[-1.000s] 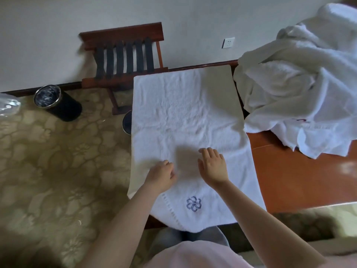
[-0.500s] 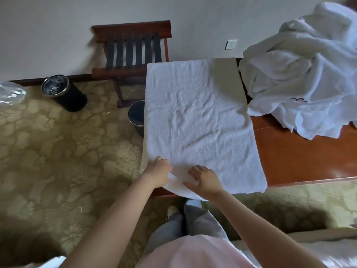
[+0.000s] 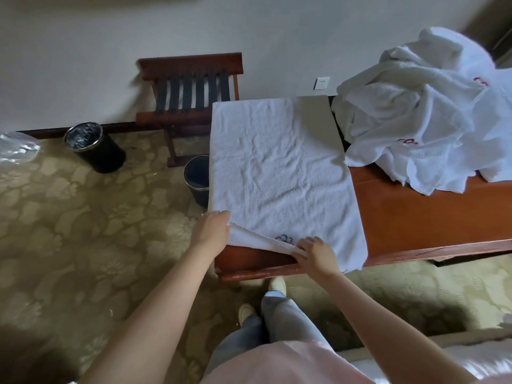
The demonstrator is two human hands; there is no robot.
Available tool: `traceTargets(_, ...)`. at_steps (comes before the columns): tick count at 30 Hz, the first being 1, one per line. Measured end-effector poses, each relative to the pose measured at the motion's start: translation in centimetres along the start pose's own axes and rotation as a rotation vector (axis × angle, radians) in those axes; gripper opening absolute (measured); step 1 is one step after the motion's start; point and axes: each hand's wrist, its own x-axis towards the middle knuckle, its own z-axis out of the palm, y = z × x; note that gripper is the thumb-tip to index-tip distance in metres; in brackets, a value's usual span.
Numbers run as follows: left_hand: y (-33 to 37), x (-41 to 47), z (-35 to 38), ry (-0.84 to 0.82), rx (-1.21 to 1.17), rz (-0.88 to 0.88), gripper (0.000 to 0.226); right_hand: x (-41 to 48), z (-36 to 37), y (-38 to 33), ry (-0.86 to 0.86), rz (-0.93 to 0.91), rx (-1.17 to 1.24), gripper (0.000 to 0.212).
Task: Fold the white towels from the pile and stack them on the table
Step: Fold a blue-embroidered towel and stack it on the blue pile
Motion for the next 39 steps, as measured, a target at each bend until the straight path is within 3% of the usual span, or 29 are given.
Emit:
traceTargets(11, 1.1, 1.5, 1.1, -0.009, 0.070, -0.146, 0.016, -3.7, -3.7, 5.6, 0.060, 0.375, -0.388, 0.020)
traceTargets(19, 1.6, 1.7, 0.9, 0.109, 0.314, -0.215, 0.018, -2.5, -6.4, 5.1, 0.265, 0.559, -0.068, 0.017)
traceTargets(22, 2.1, 2.3, -0.6, 0.080, 0.325, -0.237, 0.020, -0.8, -8.2, 4.4, 0.340, 0.621, 0.067, 0.017)
traceTargets(26, 2.2, 3.8, -3.5, 0.048, 0.200, -0.330, 0.026, 2.7, -11.0, 2.8, 0.409, 0.550, 0.179, 0.015)
traceTargets(34, 2.1, 9.8, -8.4, 0.265, -0.183, -0.391, 0.022, 11.9, -16.7, 1.0, 0.470, 0.410, 0.213, 0.017)
traceTargets(39, 2.7, 15.5, -11.2, 0.389, -0.280, -0.387, 0.023, 18.7, -20.1, 1.5, 0.536, 0.340, 0.241, 0.018)
